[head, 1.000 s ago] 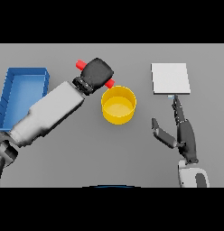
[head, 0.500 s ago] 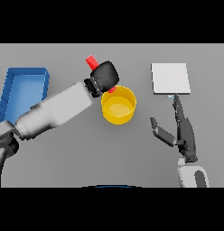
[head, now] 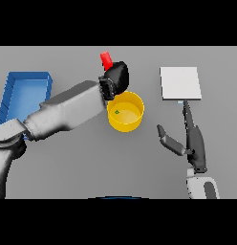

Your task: Pick up the red beaker and tilt it to pour out 1 green nut into yellow bowl. Pick up the yellow bowl and place it on the metallic measuring scale.

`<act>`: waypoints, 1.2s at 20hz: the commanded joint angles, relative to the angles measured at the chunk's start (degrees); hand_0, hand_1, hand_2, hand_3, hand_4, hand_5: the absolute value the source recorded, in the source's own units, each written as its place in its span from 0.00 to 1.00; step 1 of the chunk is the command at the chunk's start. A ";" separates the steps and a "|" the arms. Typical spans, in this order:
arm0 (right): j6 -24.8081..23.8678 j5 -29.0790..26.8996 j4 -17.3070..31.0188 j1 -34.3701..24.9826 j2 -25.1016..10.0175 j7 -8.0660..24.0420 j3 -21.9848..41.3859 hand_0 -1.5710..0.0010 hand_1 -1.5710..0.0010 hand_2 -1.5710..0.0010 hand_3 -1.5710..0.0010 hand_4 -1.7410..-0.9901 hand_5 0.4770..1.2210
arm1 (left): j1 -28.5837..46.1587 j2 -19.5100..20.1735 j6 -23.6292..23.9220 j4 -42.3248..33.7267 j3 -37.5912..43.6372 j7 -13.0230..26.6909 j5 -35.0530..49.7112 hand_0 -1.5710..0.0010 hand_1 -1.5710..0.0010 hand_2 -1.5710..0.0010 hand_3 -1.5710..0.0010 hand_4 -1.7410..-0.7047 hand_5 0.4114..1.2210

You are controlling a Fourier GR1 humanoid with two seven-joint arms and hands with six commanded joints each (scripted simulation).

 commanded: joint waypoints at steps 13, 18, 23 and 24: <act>-0.25 -0.26 1.12 -1.66 0.30 -0.31 -0.25 1.00 1.00 1.00 1.00 0.74 0.16 | -15.86 5.55 5.87 8.16 4.43 -5.04 5.40 0.00 0.00 0.06 0.27 0.04 1.00; 1.22 -2.45 1.38 -1.62 0.07 -1.77 -0.78 1.00 1.00 1.00 1.00 0.72 0.16 | -19.59 8.78 6.35 18.62 15.62 -0.27 16.42 0.00 0.00 0.02 0.12 0.02 1.00; 2.20 -3.36 1.85 -1.56 -0.39 -3.10 -0.89 1.00 1.00 1.00 1.00 0.69 0.15 | -15.35 14.97 11.19 25.12 30.49 5.86 33.78 0.00 0.00 0.01 0.12 0.01 1.00; 1.98 -3.01 2.45 -2.16 -0.51 -2.69 -0.96 1.00 1.00 1.00 1.00 0.69 0.15 | -13.90 16.09 12.31 25.37 32.51 6.15 36.73 0.00 0.00 0.00 0.11 0.00 1.00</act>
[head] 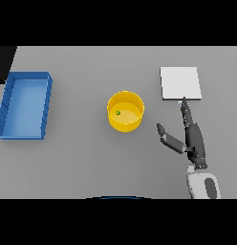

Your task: Pick up the red beaker and tilt it to pour out 1 green nut into yellow bowl. Pick up the yellow bowl and place it on the metallic measuring scale.

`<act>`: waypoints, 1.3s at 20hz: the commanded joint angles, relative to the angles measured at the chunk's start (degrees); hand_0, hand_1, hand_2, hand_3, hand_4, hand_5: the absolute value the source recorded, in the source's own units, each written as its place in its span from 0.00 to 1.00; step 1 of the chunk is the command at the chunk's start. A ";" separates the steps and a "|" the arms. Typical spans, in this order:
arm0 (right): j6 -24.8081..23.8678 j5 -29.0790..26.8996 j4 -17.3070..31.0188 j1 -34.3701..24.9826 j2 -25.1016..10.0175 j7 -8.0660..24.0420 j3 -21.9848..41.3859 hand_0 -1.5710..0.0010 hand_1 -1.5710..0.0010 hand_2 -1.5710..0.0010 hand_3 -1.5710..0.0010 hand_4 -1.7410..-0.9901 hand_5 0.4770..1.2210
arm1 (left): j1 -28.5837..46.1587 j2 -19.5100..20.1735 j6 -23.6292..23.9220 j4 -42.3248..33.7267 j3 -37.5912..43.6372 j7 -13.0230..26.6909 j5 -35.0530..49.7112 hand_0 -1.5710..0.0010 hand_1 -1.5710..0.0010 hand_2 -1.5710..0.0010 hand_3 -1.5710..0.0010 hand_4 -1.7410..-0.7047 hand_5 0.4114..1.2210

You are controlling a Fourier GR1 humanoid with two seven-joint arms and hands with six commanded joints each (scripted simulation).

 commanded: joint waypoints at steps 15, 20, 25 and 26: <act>1.25 1.80 -0.07 -0.31 -2.33 0.50 0.98 1.00 1.00 1.00 1.00 0.71 0.25 | 42.48 15.36 26.00 -36.86 10.63 23.68 29.82 0.00 0.00 0.00 0.08 0.00 1.00; 1.23 1.63 0.20 -0.92 -2.44 0.75 0.76 1.00 1.00 1.00 1.00 0.70 0.25 | 51.20 15.87 32.38 -43.95 8.97 26.89 32.77 0.00 0.00 0.00 0.05 0.00 1.00; 0.96 2.13 0.60 0.18 -2.26 -1.41 1.11 1.00 1.00 1.00 1.00 0.72 0.25 | 53.61 15.71 35.40 -45.84 6.04 29.22 33.72 0.00 0.00 0.00 0.02 0.00 0.78; 0.85 2.54 -0.43 0.94 -1.72 -1.87 1.87 1.00 1.00 1.00 1.00 0.71 0.25 | 53.63 16.40 35.29 -46.48 5.26 30.01 33.64 0.00 0.00 0.00 0.01 0.00 0.69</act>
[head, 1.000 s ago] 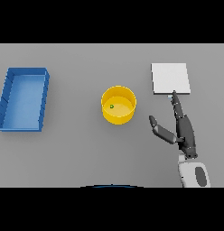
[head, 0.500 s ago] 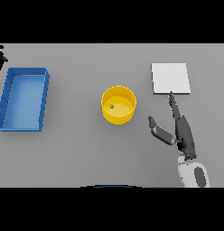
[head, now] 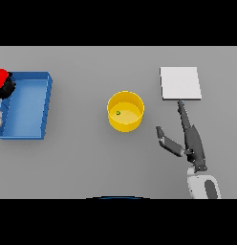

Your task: Pick up the red beaker and tilt it to pour out 1 green nut into yellow bowl. Pick up the yellow bowl and place it on the metallic measuring scale.

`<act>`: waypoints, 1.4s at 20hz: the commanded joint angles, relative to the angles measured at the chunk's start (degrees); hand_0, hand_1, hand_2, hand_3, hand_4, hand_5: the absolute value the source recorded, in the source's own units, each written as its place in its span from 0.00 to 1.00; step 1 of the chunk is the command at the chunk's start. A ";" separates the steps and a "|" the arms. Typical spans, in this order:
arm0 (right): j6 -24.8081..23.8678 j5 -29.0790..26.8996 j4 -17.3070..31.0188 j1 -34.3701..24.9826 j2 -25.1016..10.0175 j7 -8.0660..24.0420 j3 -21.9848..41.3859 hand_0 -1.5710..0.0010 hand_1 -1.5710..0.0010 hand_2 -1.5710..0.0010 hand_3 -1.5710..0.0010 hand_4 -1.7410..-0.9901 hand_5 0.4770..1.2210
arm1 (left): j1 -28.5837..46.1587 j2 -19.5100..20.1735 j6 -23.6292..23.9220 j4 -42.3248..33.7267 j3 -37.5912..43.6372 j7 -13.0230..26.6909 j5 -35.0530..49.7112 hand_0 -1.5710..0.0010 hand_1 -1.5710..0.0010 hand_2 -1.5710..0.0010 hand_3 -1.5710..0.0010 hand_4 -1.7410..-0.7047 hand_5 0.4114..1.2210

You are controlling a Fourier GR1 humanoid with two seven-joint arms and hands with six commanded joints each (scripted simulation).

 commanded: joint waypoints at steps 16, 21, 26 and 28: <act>-0.77 1.65 -0.77 -0.26 -0.15 3.95 0.46 1.00 1.00 1.00 1.00 0.73 0.25 | 1.48 4.95 -15.85 -4.82 -1.05 -2.56 8.58 0.94 0.95 0.95 0.95 0.92 0.32; 1.55 4.31 -0.24 -2.19 -2.20 3.79 2.54 1.00 1.00 1.00 1.00 0.77 0.29 | 0.84 4.10 -14.58 -3.96 0.30 -5.64 9.05 0.98 0.98 0.98 0.98 0.93 0.33; 7.98 8.70 1.21 -10.03 -8.68 5.52 5.51 1.00 1.00 1.00 1.00 0.65 0.30 | 0.52 2.67 -14.47 -3.41 -0.40 -5.53 8.95 0.99 0.99 0.99 0.99 0.92 0.36; 9.72 13.33 1.44 -13.27 -11.41 7.87 7.88 1.00 1.00 1.00 1.00 0.62 0.28 | 1.25 3.57 -14.41 -4.04 -0.05 -5.57 9.27 1.00 1.00 1.00 1.00 0.91 0.37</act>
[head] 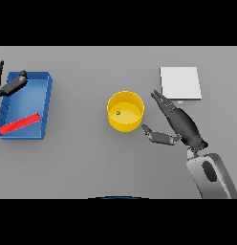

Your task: Pick up the red beaker and tilt it to pour out 1 green nut into yellow bowl. Pick up the yellow bowl and place it on the metallic measuring scale.

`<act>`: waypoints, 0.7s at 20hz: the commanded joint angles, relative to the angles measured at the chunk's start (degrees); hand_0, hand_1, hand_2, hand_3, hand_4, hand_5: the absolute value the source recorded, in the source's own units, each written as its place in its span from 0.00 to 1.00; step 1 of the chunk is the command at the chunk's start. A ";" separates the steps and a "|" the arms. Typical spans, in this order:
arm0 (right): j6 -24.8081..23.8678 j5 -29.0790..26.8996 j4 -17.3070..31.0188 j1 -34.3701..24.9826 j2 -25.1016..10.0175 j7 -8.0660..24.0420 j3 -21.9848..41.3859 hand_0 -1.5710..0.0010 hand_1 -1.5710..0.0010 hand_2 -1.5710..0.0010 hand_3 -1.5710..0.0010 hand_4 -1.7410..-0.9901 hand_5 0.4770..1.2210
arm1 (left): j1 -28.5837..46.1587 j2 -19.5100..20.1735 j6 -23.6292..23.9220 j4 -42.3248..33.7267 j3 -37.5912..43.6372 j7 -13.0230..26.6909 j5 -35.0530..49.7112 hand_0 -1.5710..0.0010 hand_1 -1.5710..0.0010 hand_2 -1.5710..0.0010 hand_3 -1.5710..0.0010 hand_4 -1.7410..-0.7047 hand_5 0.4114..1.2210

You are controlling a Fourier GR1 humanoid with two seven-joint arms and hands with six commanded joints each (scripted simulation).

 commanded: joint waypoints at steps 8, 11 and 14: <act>8.66 10.35 8.52 -14.79 -6.29 -3.23 8.72 1.00 1.00 1.00 1.00 0.63 0.24 | -0.15 -0.53 -0.02 -0.01 -0.48 -0.19 -0.09 1.00 1.00 1.00 1.00 0.91 0.38; 11.03 11.57 10.91 -17.72 -6.14 -4.21 11.01 1.00 1.00 1.00 1.00 0.62 0.25 | -0.89 -0.60 -0.65 0.63 -0.64 0.08 -0.30 1.00 1.00 1.00 1.00 0.91 0.38; 13.36 12.79 14.69 -21.37 -6.13 -5.62 13.12 1.00 1.00 1.00 1.00 0.63 0.28 | -0.28 -0.37 -0.47 0.60 -0.68 -0.53 -0.43 1.00 1.00 1.00 1.00 0.91 0.38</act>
